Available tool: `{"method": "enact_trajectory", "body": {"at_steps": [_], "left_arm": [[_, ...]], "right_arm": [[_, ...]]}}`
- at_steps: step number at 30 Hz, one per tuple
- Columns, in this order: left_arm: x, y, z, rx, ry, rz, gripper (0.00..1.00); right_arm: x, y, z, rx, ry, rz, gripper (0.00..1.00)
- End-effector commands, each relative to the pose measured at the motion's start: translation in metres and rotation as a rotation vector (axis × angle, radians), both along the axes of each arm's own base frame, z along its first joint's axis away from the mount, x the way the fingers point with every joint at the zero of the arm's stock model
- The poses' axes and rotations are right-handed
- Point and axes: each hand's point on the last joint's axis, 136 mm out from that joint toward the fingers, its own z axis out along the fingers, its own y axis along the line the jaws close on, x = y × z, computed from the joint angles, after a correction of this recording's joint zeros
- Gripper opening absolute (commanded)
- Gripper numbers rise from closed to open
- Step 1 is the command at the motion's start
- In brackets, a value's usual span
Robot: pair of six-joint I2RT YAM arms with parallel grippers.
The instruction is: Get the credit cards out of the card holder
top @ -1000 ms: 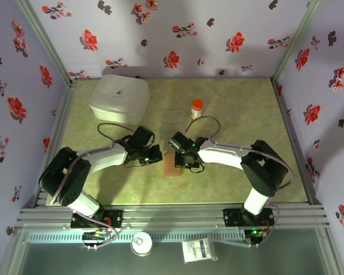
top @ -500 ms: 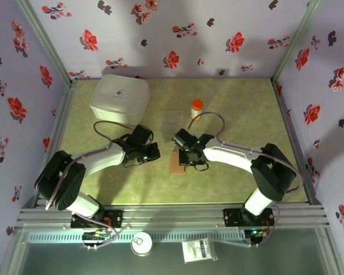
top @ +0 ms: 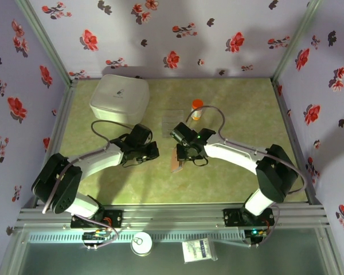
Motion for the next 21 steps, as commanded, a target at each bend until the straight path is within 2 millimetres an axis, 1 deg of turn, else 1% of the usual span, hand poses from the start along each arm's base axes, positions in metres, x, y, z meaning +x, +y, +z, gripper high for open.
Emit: {"method": "enact_trajectory", "body": {"at_steps": [1,8,16,18,21], "left_arm": [[0.004,0.005,0.008,0.001,-0.022,0.028,0.0],[0.001,0.01,0.006,0.002,-0.026,0.03,0.0],[-0.001,0.023,0.006,0.004,-0.033,0.043,0.0],[-0.001,0.023,0.002,0.009,-0.019,0.035,0.0],[-0.003,0.014,-0.001,-0.013,0.006,0.0,0.0]], "right_arm": [[0.003,0.004,0.014,0.002,-0.008,0.022,0.06],[0.001,0.024,0.017,-0.009,0.005,0.062,0.07],[-0.003,0.049,0.023,-0.006,0.009,0.11,0.07],[-0.004,0.052,0.024,-0.001,0.008,0.112,0.07],[-0.004,0.051,0.023,-0.005,0.01,0.107,0.07]]}}
